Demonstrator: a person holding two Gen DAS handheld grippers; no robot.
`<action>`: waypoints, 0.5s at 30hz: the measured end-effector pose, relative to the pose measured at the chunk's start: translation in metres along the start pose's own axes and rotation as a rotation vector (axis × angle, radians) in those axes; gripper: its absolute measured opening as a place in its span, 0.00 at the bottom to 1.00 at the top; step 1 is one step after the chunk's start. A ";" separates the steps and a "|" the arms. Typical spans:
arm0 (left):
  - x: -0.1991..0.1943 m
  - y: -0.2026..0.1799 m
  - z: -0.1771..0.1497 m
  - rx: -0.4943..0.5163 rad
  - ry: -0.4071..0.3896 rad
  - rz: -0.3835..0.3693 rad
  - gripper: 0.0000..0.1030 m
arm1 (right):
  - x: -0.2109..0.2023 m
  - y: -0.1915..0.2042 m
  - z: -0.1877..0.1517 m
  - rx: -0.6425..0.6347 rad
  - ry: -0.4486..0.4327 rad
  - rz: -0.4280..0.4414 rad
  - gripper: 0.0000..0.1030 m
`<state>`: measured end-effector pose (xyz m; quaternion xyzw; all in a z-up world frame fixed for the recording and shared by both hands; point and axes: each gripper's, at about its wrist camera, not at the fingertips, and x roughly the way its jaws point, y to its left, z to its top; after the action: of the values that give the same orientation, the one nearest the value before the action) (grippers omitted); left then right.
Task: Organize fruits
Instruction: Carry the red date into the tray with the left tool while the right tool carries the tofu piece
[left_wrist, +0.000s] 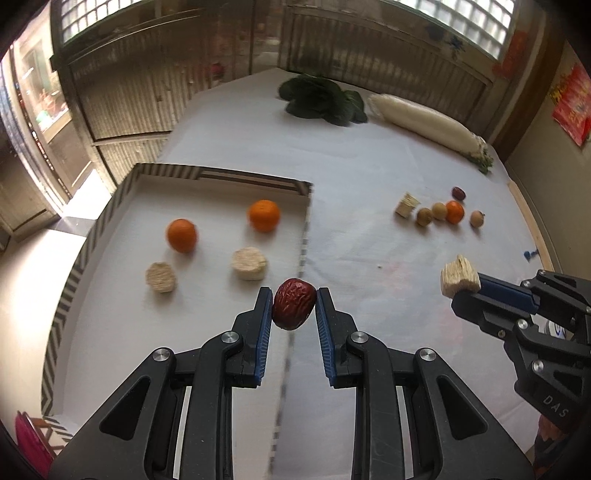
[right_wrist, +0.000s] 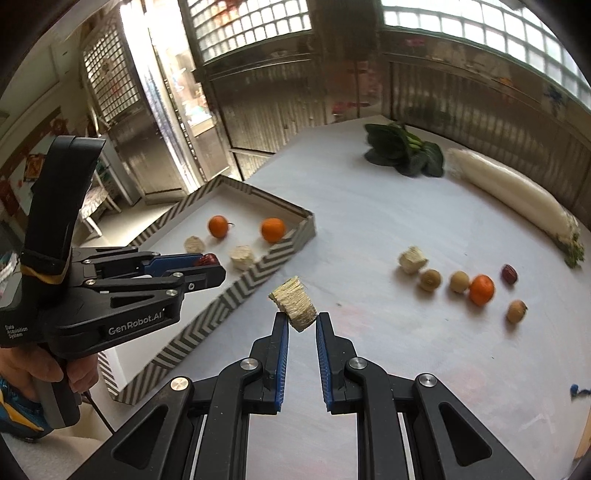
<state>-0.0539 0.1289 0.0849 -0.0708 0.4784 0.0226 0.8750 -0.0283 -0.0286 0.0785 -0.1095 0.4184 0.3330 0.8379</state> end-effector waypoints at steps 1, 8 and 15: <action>-0.001 0.004 0.000 -0.007 -0.002 0.003 0.22 | 0.002 0.004 0.001 -0.009 0.002 0.005 0.14; -0.006 0.032 -0.007 -0.052 -0.009 0.034 0.22 | 0.014 0.029 0.010 -0.061 0.016 0.036 0.14; -0.008 0.058 -0.016 -0.096 -0.005 0.060 0.22 | 0.026 0.051 0.018 -0.097 0.033 0.066 0.14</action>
<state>-0.0777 0.1839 0.0779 -0.0982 0.4767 0.0721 0.8706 -0.0393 0.0307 0.0742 -0.1418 0.4190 0.3788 0.8129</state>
